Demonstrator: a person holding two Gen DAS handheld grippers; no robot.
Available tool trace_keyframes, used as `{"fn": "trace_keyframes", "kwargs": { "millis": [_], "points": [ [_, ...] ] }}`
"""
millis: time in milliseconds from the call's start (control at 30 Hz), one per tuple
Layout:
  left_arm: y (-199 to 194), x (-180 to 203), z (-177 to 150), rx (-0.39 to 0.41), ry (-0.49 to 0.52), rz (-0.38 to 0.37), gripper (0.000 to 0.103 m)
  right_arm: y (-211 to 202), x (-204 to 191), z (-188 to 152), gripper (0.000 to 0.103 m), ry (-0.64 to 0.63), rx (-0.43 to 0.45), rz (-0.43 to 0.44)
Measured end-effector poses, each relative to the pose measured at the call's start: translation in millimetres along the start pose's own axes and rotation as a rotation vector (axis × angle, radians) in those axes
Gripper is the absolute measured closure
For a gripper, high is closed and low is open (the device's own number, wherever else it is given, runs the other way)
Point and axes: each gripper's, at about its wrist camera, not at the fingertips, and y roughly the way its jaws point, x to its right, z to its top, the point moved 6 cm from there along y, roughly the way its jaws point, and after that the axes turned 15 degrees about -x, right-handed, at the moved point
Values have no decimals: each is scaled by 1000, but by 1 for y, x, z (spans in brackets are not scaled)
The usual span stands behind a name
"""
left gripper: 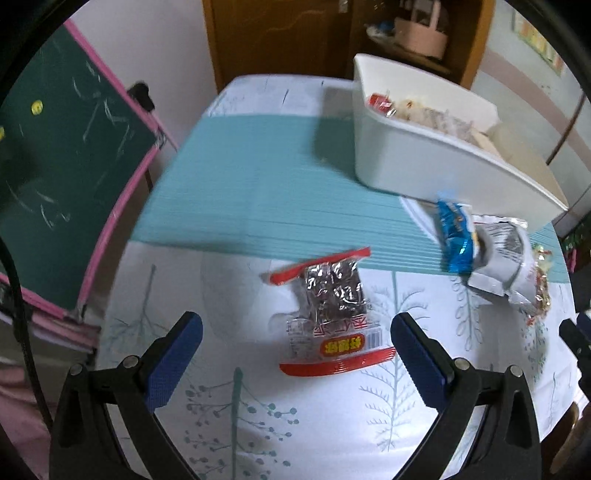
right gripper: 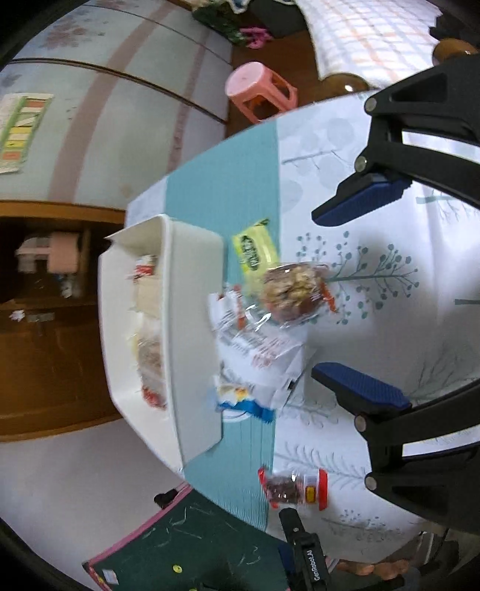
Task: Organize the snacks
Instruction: 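Grasp the red-edged chocolate candy pack with the left tool while the right tool grasps the clear nut bag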
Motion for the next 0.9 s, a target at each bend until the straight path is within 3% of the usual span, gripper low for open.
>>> {"fn": "trace_keyframes", "kwargs": {
  "millis": [400, 667, 833, 900],
  "points": [
    [38, 10, 18, -77, -54, -45, 2, 49, 14, 11, 37, 36, -66, 2],
    [50, 12, 30, -84, -73, -33, 2, 57, 0, 17, 39, 3, -48, 5],
    [51, 15, 31, -72, -57, 17, 6, 58, -8, 18, 57, -20, -52, 29],
    [48, 14, 28, -59, -62, 18, 12, 57, -11, 17, 57, -31, -47, 11]
  ]
}}
